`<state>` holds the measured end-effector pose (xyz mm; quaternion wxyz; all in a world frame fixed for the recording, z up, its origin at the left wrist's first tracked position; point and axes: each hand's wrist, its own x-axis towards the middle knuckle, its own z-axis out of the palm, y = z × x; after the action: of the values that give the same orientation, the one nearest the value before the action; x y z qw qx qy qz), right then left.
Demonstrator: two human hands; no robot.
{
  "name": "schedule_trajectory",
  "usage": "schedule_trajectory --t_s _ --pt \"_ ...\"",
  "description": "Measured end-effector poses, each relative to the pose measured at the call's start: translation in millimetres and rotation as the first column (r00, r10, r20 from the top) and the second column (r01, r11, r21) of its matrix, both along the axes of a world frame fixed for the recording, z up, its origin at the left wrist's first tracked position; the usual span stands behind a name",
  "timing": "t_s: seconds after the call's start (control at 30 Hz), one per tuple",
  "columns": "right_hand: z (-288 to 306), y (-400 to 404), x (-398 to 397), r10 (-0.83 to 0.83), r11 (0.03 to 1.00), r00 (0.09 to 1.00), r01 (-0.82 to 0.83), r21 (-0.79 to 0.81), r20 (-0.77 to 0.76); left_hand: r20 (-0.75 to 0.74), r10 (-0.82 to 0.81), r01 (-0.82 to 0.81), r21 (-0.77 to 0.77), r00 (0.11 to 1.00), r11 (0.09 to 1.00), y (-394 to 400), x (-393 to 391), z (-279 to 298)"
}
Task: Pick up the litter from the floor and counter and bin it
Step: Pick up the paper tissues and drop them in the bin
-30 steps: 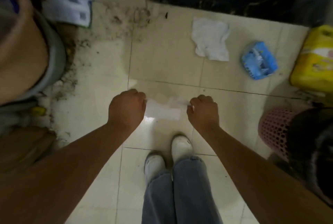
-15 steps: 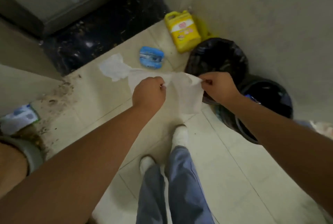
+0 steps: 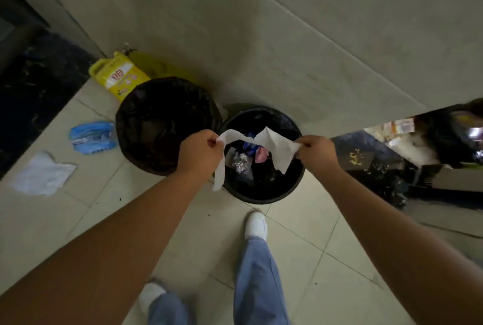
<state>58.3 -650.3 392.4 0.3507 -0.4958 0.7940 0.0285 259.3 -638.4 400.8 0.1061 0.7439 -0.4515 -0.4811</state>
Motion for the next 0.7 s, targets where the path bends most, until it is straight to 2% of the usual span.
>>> schedule_trajectory --t_s 0.13,0.2,0.4,0.53,0.6,0.7 --pt "-30.2 2.4 -20.4 -0.093 0.983 0.99 0.073 0.17 0.109 -0.058 0.168 -0.156 0.165 0.984 0.974 -25.5 -42.9 -29.7" --pt "-40.4 8.3 -25.5 -0.129 0.968 0.978 0.088 0.236 0.162 -0.04 0.231 -0.215 0.245 0.972 0.946 -30.3 -58.9 -49.3" --pt "-65.3 20.7 -19.1 0.031 0.902 0.986 -0.098 0.42 0.164 0.171 -0.094 0.006 0.452 0.981 0.892 -0.6 -71.9 -100.6" --pt "-66.3 24.1 5.3 0.183 0.862 0.973 -0.227 0.453 0.139 0.275 -0.358 0.213 0.444 0.892 0.871 16.4 -49.9 -99.2" --pt "-61.7 21.4 23.6 0.281 0.836 0.948 -0.32 0.446 0.153 0.311 -0.387 0.237 0.424 0.868 0.874 21.7 -27.5 -91.0" --pt "-48.3 13.4 52.1 0.346 0.83 0.923 -0.385 0.404 0.167 0.211 -0.266 0.164 0.402 0.941 0.901 24.1 2.7 -79.8"
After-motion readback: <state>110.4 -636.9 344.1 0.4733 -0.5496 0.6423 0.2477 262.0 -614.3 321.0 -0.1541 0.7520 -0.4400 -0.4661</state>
